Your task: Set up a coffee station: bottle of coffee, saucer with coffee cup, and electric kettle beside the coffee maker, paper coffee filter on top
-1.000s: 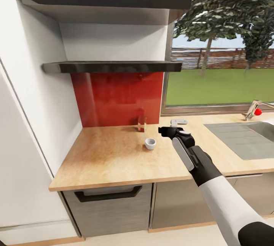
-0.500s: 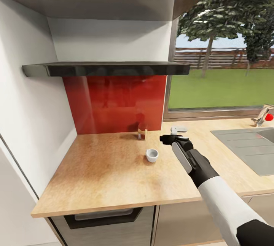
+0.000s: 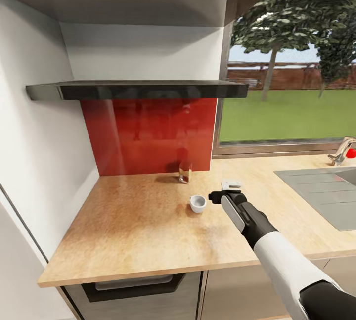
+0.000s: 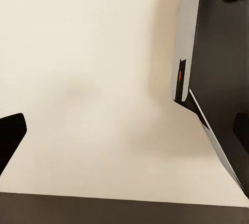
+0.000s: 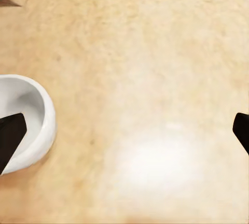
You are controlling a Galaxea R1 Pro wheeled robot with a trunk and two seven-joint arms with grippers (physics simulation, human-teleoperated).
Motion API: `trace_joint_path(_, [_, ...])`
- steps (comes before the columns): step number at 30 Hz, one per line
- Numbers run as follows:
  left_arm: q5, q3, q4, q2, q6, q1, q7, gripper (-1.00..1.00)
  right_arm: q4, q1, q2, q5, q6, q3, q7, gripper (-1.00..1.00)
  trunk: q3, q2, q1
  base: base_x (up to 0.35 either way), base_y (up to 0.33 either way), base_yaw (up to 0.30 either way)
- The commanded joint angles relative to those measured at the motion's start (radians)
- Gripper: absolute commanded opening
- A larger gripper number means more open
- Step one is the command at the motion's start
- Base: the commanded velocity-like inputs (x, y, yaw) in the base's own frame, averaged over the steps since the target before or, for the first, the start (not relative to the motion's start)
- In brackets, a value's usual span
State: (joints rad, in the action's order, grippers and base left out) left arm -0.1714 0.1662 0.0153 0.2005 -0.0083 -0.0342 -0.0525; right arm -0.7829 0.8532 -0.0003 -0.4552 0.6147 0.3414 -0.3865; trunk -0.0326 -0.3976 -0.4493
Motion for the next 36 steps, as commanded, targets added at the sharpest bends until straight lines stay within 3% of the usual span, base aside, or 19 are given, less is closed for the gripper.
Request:
trace_joint_path(1, [-0.010, 0.009, 0.002, 0.000, -0.001, -0.001, -0.003, 1.00, 0.001, 0.001, 0.000, -0.010, 0.002, 0.003, -0.009, 1.00, -0.002, -0.002, -0.001, 0.000, 0.041, 0.000])
trace_joint_path(10, [-0.010, 0.009, 0.002, 0.000, -0.006, -0.001, -0.003, 1.00, 0.006, 0.001, 0.000, -0.010, 0.002, 0.004, -0.009, 1.00, -0.002, -0.002, -0.001, 0.000, 0.147, 0.000])
trace_joint_path(36, [-0.008, 0.010, 0.002, -0.005, -0.011, -0.001, -0.003, 1.00, 0.076, 0.001, 0.000, -0.010, -0.039, 0.004, -0.009, 1.00, -0.002, -0.002, -0.001, 0.085, 0.023, 0.000])
